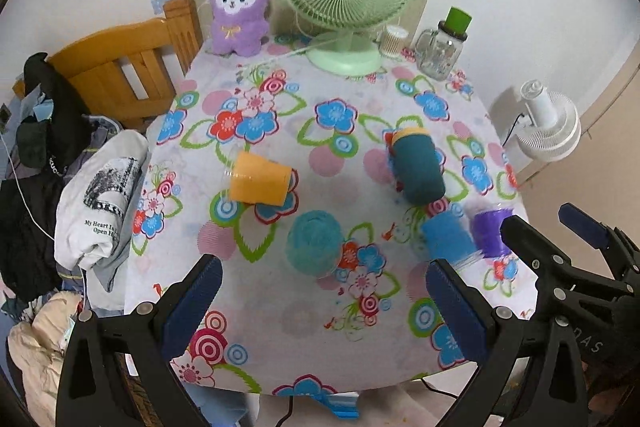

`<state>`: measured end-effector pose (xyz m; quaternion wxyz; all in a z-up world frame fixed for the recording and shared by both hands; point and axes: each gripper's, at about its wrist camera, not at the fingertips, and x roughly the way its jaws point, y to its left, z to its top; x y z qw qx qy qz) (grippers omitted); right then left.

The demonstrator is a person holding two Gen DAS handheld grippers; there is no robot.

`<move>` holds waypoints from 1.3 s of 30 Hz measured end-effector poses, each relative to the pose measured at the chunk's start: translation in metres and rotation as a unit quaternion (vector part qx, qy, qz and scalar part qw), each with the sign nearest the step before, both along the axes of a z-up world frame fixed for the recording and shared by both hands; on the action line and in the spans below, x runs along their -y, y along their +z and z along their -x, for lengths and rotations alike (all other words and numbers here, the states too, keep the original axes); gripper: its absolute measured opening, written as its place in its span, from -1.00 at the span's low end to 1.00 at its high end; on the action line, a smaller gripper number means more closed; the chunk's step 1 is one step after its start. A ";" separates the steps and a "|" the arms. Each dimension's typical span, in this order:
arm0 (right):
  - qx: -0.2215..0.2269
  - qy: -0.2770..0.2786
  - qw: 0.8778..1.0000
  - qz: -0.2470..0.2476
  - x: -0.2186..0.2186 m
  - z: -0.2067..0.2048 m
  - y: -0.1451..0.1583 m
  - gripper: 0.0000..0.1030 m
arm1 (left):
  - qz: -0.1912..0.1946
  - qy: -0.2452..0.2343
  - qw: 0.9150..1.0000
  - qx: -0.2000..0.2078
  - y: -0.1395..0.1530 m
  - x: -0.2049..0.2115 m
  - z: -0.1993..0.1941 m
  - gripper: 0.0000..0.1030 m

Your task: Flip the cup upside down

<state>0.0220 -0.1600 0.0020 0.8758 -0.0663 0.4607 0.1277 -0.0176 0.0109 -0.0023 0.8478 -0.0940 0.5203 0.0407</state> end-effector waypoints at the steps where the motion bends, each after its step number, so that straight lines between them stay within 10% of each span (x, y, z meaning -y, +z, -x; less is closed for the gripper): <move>1: 0.006 0.002 1.000 0.002 0.001 0.001 0.006 0.82 | -0.002 0.001 1.000 0.002 0.005 0.002 0.000 0.99; 15: 0.033 0.008 0.999 0.041 0.002 0.018 0.050 0.82 | -0.052 0.011 0.998 0.024 0.044 0.015 0.019 0.99; 39: 0.027 -0.018 0.999 0.021 0.011 0.031 0.053 0.82 | -0.033 0.003 0.999 0.036 0.046 0.017 0.029 0.99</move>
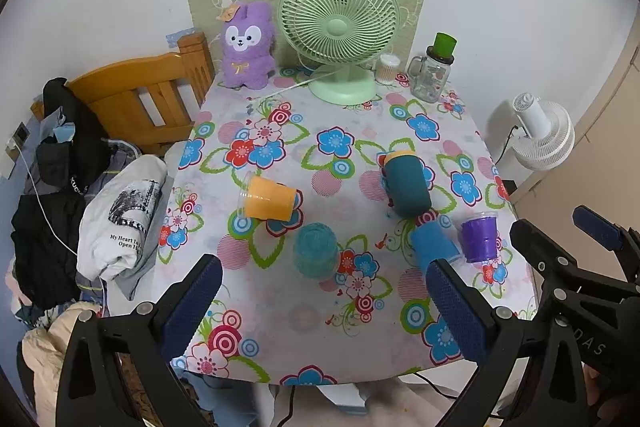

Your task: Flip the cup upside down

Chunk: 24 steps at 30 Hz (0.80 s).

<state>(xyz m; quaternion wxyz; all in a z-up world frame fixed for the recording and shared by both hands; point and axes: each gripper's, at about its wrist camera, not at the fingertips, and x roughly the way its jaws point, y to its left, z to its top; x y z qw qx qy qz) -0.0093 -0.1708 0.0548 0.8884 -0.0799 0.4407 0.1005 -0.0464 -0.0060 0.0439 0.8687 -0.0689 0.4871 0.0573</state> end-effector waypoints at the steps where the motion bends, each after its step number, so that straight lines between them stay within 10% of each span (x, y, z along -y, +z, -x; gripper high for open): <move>1: 0.000 -0.001 1.000 0.000 0.000 0.001 0.000 0.82 | 0.001 0.000 1.000 0.000 0.000 0.000 0.000 0.99; 24: -0.004 -0.002 1.000 -0.001 0.002 0.002 0.000 0.82 | 0.003 0.000 1.000 0.000 0.000 0.002 -0.001 0.99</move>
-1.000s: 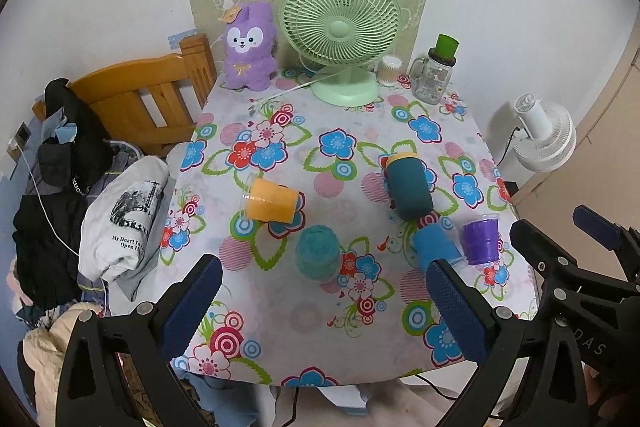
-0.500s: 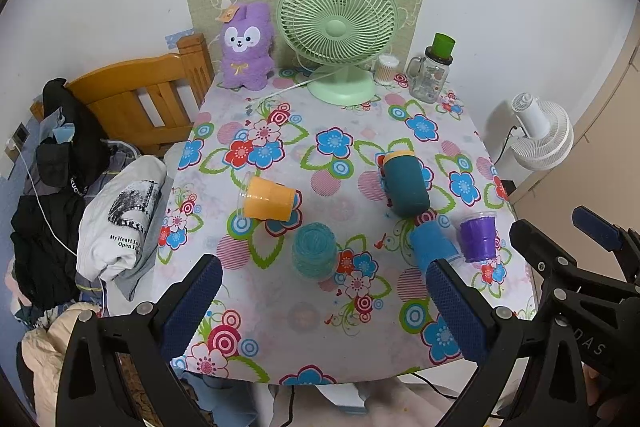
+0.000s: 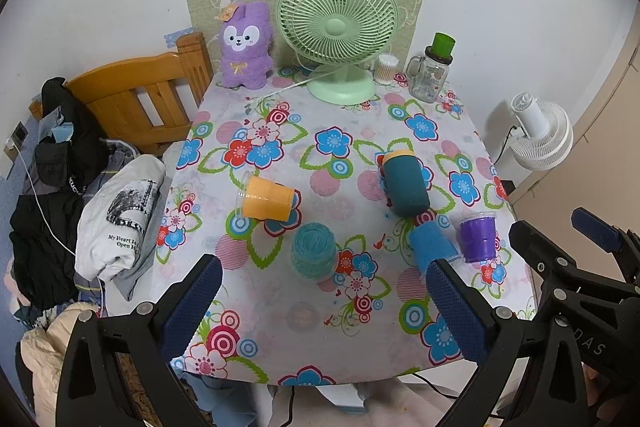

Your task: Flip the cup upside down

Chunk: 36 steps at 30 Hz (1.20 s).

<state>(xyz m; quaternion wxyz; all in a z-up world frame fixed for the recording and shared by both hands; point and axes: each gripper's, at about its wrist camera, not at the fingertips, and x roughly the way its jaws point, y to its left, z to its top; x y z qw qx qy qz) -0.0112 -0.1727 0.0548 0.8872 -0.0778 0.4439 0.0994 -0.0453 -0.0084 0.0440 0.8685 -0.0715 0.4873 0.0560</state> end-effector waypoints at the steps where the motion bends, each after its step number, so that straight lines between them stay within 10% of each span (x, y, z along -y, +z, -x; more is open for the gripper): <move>1: 0.000 -0.001 1.000 0.000 0.000 0.000 0.000 0.82 | 0.001 0.000 1.000 -0.001 0.000 0.000 0.000 0.99; 36: -0.046 -0.003 0.999 0.011 -0.013 -0.032 -0.032 0.82 | 0.021 0.005 0.999 -0.045 -0.033 -0.016 -0.028 0.99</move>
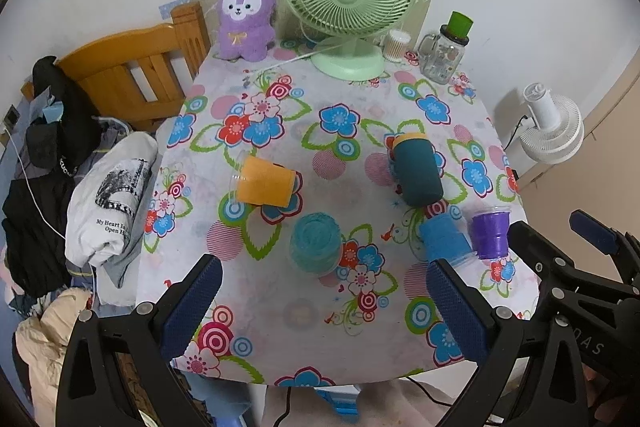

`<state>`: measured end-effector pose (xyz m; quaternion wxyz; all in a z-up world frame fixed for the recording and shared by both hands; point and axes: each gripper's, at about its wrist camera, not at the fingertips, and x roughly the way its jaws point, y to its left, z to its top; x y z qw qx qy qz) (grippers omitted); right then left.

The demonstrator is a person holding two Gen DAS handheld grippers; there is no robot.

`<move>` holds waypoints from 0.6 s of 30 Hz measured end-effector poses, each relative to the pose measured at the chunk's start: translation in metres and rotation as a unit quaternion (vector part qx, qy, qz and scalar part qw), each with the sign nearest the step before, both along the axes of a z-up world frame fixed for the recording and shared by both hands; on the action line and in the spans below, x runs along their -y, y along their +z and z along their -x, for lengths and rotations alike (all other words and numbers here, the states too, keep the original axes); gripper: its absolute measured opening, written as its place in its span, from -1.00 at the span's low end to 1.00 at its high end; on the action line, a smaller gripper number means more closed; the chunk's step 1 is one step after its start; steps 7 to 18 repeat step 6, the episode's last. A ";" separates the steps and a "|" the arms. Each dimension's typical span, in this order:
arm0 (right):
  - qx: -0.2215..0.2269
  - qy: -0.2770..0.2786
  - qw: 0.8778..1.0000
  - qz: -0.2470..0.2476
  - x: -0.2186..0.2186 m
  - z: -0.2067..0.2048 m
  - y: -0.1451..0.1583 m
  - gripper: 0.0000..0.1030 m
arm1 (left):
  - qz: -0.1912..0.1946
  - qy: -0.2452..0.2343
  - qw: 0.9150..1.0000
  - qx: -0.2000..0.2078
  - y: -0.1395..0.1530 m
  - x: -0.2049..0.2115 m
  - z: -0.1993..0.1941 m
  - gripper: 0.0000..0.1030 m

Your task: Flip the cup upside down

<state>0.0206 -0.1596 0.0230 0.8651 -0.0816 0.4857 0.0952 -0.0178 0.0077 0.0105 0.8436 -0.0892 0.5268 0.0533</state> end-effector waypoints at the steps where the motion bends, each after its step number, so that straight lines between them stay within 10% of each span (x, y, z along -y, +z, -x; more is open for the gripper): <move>1: -0.003 0.001 1.000 0.002 -0.002 -0.003 -0.003 0.82 | 0.002 0.001 1.000 -0.002 -0.002 -0.002 -0.002 0.99; 18: -0.016 0.006 1.000 0.011 -0.012 -0.013 -0.016 0.82 | 0.016 0.007 1.000 -0.021 -0.019 -0.013 -0.010 0.99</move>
